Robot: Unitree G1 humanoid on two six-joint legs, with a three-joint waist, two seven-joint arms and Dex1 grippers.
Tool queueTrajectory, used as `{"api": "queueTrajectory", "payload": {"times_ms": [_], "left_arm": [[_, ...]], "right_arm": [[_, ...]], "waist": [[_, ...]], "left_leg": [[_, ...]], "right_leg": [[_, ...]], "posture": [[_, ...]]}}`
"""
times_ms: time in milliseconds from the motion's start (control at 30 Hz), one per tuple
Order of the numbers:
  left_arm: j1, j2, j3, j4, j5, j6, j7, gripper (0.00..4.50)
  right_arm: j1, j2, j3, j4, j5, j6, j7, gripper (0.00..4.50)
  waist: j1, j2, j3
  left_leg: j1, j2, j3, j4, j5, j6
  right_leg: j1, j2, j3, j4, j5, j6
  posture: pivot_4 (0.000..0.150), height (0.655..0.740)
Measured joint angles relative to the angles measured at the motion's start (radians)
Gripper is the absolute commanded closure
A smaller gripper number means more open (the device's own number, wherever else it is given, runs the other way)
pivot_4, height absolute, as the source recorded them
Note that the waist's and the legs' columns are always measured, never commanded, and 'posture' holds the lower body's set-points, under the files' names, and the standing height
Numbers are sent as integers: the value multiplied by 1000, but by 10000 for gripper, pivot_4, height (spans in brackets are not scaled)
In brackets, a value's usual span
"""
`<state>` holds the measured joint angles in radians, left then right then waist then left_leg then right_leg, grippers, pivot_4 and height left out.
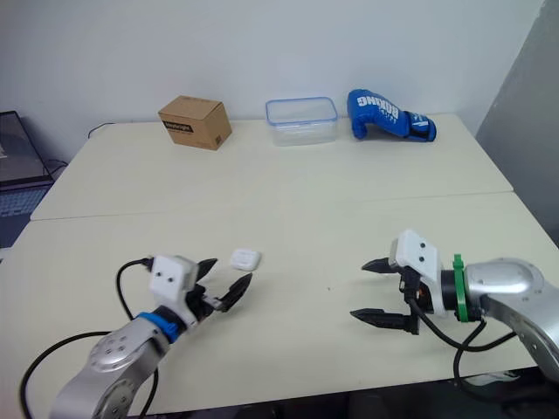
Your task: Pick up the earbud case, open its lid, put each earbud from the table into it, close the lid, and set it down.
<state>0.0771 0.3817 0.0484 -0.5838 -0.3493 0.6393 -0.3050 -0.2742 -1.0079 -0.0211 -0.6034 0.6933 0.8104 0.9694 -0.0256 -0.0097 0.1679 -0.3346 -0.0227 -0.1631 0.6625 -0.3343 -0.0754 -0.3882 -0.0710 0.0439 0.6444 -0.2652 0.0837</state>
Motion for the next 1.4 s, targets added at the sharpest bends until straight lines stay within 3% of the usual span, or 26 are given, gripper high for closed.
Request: {"api": "queueTrajectory", "payload": {"times_ms": [533, 1400], "left_arm": [[-108, -133, -42, 149, 85, 69, 146, 228], [-175, -112, -97, 265, 174, 29, 115, 228]], "right_arm": [[-27, -69, 5, 114, -84, -70, 107, 0], [45, -70, -56, 92, -83, -80, 112, 0]], "waist": [[8, 0, 0], [22, 0, 0]], "left_leg": [[0, 0, 0, 1, 0, 0], [0, 0, 0, 1, 0, 0]], "right_leg": [[0, -1, 0, 0, 0, 0], [1, -1, 0, 1, 0, 0]], "posture": [[1500, 7400], [1500, 7400]]}}
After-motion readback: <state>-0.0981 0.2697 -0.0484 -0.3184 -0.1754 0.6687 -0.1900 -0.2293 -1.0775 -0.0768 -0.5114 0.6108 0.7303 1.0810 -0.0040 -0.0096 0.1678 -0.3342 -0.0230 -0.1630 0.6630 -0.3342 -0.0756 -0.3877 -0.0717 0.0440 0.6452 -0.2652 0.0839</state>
